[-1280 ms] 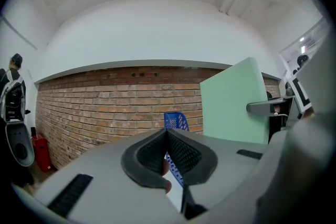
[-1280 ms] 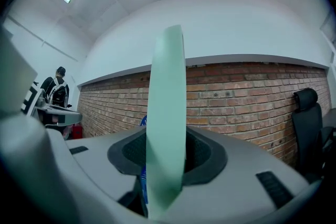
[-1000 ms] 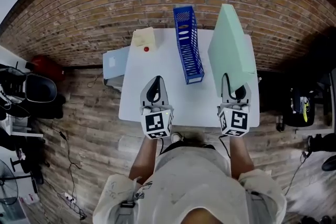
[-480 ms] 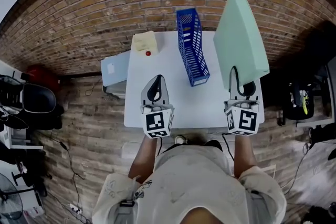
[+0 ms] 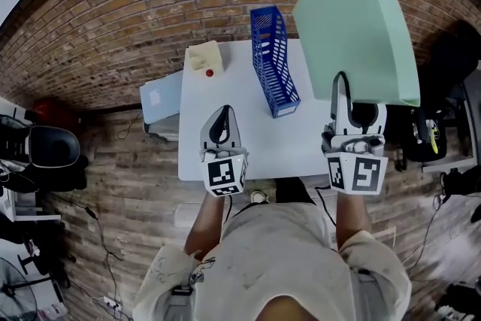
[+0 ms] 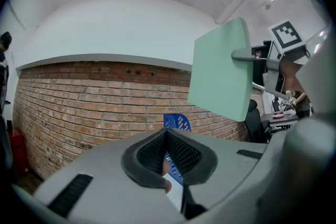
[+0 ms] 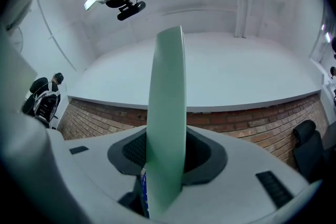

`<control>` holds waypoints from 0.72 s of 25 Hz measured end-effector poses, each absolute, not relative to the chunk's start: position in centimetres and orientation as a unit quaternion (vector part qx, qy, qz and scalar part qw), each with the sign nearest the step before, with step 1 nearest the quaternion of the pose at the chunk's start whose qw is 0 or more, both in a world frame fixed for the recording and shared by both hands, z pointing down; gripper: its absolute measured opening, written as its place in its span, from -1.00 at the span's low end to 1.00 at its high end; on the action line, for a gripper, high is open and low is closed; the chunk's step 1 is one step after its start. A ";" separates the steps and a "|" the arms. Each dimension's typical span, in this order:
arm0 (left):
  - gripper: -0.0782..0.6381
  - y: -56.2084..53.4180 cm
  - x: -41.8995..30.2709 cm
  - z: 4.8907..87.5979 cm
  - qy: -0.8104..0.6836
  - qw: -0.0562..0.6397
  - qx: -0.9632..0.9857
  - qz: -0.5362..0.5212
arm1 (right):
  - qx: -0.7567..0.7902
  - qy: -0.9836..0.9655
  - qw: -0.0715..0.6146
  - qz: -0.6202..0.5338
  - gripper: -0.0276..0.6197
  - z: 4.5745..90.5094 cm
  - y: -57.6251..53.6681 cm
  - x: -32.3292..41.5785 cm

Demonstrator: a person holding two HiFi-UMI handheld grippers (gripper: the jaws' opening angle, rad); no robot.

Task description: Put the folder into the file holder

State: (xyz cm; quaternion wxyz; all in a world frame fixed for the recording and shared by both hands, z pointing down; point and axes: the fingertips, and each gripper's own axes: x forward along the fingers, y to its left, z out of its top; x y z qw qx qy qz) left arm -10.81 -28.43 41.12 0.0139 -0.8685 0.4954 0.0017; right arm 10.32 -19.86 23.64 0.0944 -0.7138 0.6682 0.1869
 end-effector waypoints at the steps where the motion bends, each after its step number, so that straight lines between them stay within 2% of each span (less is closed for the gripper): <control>1: -0.75 -28.4 -10.8 41.3 0.497 0.013 -0.868 0.001 | -0.710 0.672 0.099 0.186 -0.39 23.5 -20.0 10.0; 18: -0.75 -30.2 -13.6 43.1 0.528 0.007 -0.849 -0.020 | -0.681 0.712 0.080 0.152 -0.39 27.3 -25.5 7.5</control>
